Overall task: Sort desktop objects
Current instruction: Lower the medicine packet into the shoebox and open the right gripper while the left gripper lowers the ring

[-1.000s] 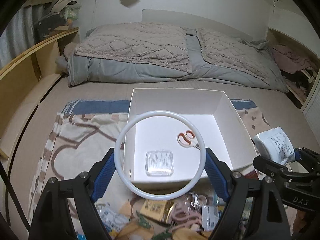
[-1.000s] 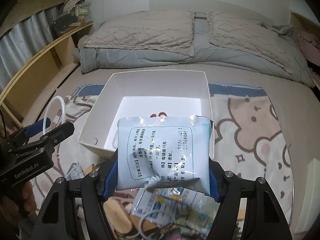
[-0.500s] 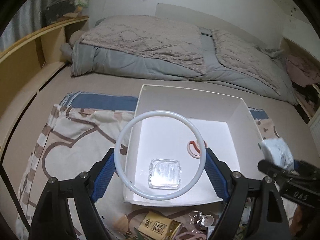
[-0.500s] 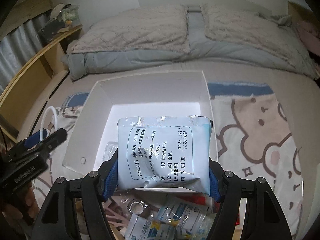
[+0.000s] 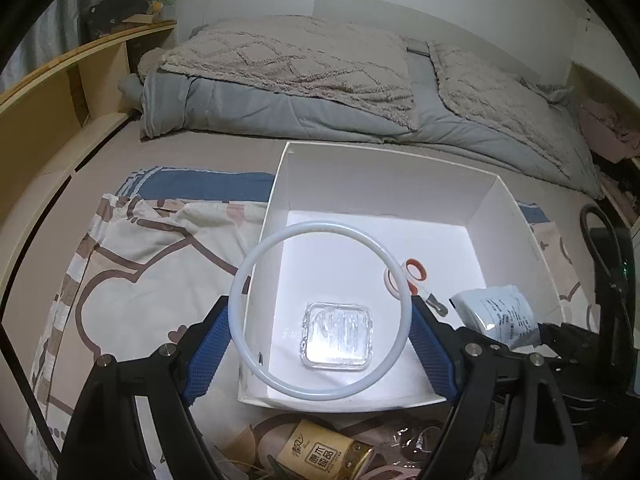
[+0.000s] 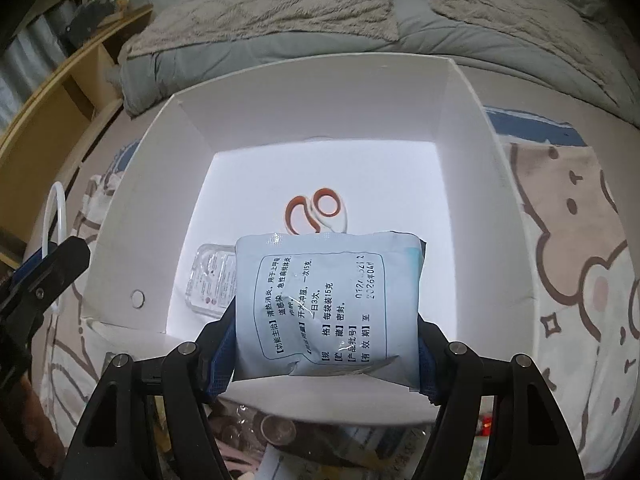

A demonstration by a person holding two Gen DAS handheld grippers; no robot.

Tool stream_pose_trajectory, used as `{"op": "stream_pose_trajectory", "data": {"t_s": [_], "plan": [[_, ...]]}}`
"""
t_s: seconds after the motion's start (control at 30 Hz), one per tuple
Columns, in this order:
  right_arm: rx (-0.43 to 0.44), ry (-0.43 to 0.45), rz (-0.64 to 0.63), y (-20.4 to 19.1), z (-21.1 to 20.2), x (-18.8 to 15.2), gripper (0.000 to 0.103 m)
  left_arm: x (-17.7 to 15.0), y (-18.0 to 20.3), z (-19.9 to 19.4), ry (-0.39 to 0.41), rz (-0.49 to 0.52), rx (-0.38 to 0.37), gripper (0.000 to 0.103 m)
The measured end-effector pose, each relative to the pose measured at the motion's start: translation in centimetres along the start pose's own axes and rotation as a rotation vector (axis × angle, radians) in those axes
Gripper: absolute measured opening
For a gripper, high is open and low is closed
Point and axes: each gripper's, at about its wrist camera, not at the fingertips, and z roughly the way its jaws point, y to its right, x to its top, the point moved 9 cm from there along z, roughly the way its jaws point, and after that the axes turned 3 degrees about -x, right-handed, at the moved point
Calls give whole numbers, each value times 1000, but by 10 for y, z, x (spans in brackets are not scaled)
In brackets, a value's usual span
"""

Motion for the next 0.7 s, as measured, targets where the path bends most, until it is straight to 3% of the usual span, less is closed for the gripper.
{"op": "stream_pose_trajectory", "data": {"t_s": [0.4,0.47,0.53,0.7], "plan": [[-57,-25,-7,12,21,-1,73,-9,1,14,-37,-15,-9,85],[-56,-29,-8,14,22,-2,79,-10,2,15,-40,-16,-9,85],[-59,-33,-16,13,23,-4,93,-10,2,17,-44,-25,-11,85],[-52,-31,-47,6,19,-8,100,-10,3,16,-45,-43,-10,85]]}}
